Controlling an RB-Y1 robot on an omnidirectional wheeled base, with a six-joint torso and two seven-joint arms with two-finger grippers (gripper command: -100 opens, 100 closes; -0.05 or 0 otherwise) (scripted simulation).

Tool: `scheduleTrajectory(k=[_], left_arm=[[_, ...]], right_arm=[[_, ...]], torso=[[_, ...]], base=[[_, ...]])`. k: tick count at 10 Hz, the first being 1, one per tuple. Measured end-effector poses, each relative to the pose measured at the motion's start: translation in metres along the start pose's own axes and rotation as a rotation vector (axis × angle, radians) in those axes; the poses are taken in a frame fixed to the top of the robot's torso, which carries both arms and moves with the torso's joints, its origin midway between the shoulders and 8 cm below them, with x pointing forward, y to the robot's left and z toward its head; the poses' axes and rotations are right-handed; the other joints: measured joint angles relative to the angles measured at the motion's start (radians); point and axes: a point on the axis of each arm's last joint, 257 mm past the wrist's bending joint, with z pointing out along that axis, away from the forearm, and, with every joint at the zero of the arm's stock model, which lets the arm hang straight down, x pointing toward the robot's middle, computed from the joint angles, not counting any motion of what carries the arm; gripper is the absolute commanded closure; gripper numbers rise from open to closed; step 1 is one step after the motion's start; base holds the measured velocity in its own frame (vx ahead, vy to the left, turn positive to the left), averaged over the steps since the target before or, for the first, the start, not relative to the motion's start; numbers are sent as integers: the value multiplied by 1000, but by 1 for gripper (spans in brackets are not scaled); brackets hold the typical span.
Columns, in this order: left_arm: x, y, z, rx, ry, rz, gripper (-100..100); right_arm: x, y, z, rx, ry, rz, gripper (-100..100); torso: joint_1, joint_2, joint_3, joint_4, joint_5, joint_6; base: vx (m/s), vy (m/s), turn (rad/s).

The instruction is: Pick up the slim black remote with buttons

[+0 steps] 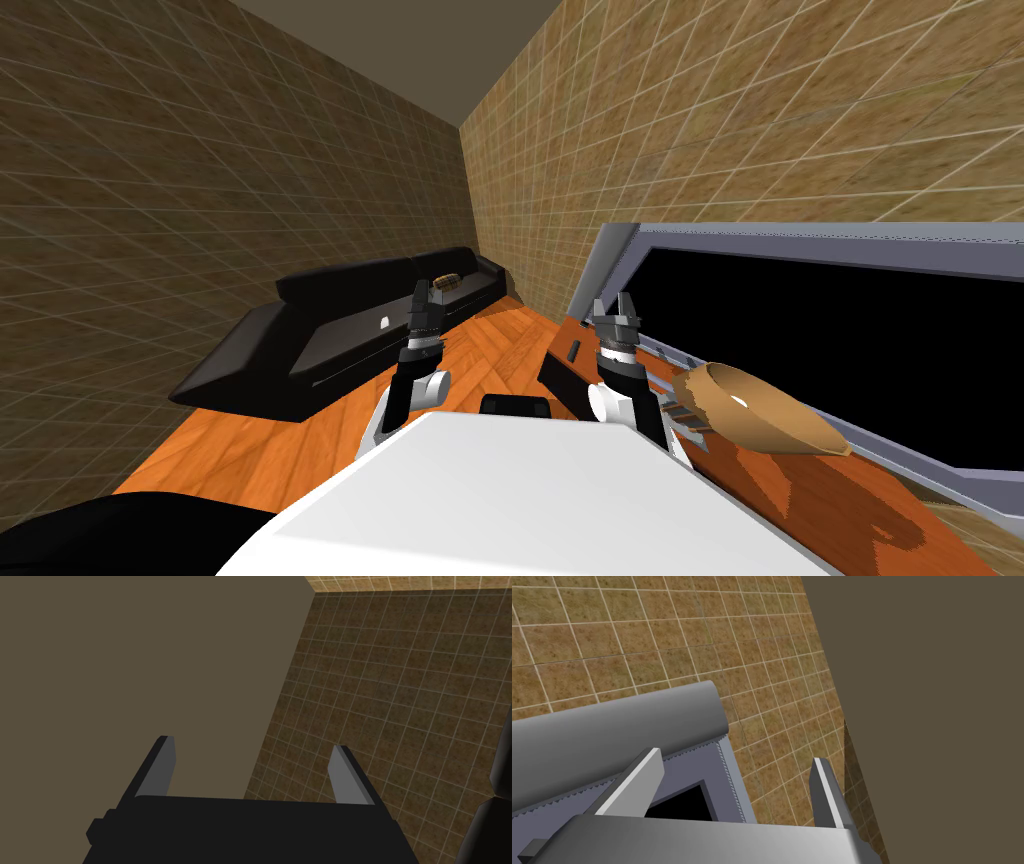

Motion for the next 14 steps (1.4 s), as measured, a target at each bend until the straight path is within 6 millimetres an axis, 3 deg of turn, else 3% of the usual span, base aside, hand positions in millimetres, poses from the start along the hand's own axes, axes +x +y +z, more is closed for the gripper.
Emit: scheduleTrajectory(k=[4,9,14], left_arm=[[0,0,0,0,0,0,0],[0,0,0,0,0,0,0],[0,0,0,0,0,0,0]], right_arm=[[-12,-31,-10,89,31,8,-100],[-65,-107,-52,333,-18,81,-100],[-112,-163,-98,525,-117,165,-100]], torso=[[3,-6,-4,-1,1,0],[5,-11,-7,-3,1,0],[2,-8,-5,-2,1,0]], base=[[81,41,2],[150,72,-7],[132,50,-10]])
